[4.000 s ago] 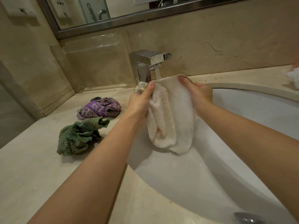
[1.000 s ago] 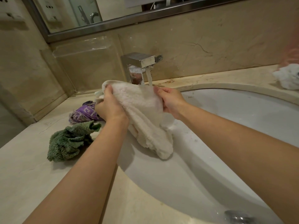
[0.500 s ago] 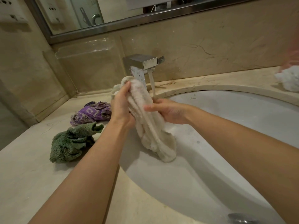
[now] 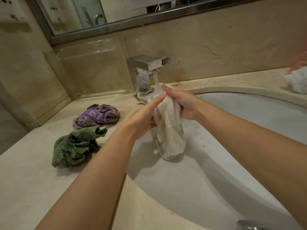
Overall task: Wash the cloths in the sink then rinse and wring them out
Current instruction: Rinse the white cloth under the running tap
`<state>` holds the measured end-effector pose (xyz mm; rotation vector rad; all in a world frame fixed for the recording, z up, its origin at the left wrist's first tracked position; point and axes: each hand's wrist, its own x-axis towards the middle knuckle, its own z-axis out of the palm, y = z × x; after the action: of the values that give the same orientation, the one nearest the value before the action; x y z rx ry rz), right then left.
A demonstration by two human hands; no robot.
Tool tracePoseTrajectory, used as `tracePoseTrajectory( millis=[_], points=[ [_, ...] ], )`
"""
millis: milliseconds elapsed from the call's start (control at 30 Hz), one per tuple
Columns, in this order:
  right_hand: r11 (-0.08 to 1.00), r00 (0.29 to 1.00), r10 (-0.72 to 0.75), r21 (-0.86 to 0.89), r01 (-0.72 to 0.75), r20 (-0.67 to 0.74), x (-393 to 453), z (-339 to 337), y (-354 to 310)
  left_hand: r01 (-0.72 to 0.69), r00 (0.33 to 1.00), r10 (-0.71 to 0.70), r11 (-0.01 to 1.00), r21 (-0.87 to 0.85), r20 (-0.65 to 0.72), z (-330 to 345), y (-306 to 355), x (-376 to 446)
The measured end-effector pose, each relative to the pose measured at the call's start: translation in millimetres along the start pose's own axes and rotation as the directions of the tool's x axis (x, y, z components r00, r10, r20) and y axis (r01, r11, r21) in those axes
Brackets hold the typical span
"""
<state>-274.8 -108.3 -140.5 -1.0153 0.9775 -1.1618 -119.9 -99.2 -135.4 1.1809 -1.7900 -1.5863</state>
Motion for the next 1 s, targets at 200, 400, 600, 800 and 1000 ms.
tracePoseTrajectory(
  millis=[200,400,600,800,1000],
  points=[
    [0.991,0.999,-0.019,-0.130,0.024,0.044,-1,-5,-9,-0.003,0.993,0.013,0.997,0.080,-0.114,-1,-6,1],
    [0.997,0.995,-0.068,-0.025,0.066,-0.077,4,-5,2,-0.077,0.965,0.073,0.997,-0.007,-0.250,6,1,-2],
    [0.933,0.970,0.241,-0.268,-0.238,-0.024,-3,0,15,-0.161,0.900,0.081,0.975,-0.154,-0.428,4,6,-1],
    [0.968,0.946,0.238,-0.130,-0.213,0.220,-11,-8,14,-0.258,0.820,0.085,0.938,-0.233,-0.566,0,7,0],
    [0.995,0.993,-0.089,-0.050,0.085,-0.072,-7,-13,14,-0.188,0.715,0.043,0.973,-0.133,-0.698,-3,4,1]
  ],
)
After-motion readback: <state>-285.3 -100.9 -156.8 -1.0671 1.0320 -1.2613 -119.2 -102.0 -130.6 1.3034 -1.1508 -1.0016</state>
